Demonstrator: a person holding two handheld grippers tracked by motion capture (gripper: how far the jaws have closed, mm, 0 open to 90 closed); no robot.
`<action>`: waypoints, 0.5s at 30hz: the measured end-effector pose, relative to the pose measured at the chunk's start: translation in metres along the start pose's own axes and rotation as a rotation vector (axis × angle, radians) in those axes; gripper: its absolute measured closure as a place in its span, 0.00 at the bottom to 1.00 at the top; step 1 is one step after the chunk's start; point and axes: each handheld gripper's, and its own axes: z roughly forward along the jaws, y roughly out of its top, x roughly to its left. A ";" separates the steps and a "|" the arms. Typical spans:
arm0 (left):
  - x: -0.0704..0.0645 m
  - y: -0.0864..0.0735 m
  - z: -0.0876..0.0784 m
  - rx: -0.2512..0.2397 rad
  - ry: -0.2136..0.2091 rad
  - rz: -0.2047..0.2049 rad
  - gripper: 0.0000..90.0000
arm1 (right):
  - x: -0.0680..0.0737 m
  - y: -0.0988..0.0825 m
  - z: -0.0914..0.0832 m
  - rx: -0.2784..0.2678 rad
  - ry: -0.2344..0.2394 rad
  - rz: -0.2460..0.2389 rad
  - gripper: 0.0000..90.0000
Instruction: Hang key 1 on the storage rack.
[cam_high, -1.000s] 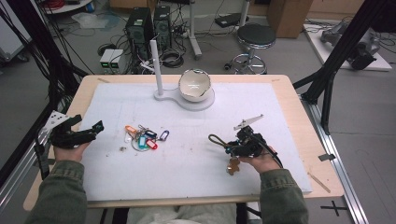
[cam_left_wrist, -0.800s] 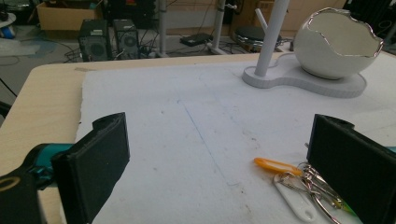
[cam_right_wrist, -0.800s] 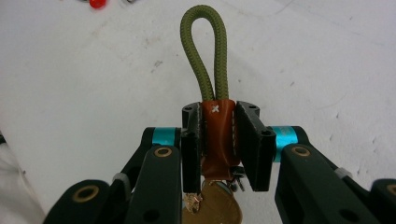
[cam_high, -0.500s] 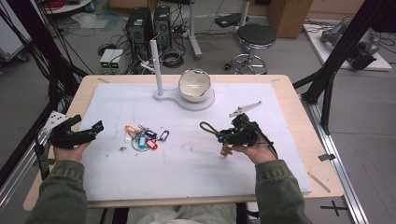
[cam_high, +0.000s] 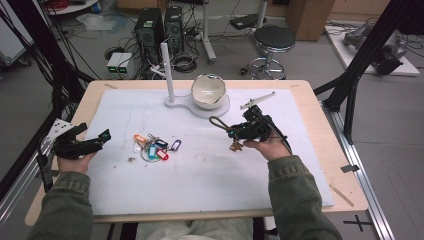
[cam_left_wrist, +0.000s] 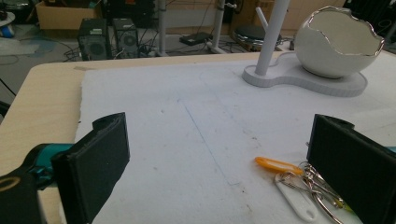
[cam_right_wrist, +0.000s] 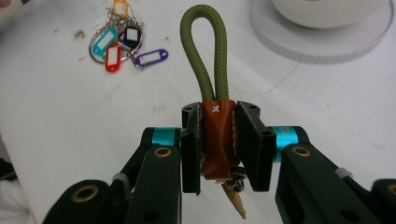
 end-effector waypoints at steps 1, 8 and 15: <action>0.000 0.000 0.000 0.000 0.000 0.000 0.07 | -0.001 0.003 0.001 0.000 -0.004 0.000 0.80; 0.000 0.000 0.000 -0.001 0.000 -0.002 0.07 | -0.004 0.021 0.005 -0.005 0.004 -0.005 0.80; 0.000 0.000 0.000 -0.003 0.001 -0.003 0.07 | -0.008 0.035 0.005 -0.012 -0.006 -0.006 0.79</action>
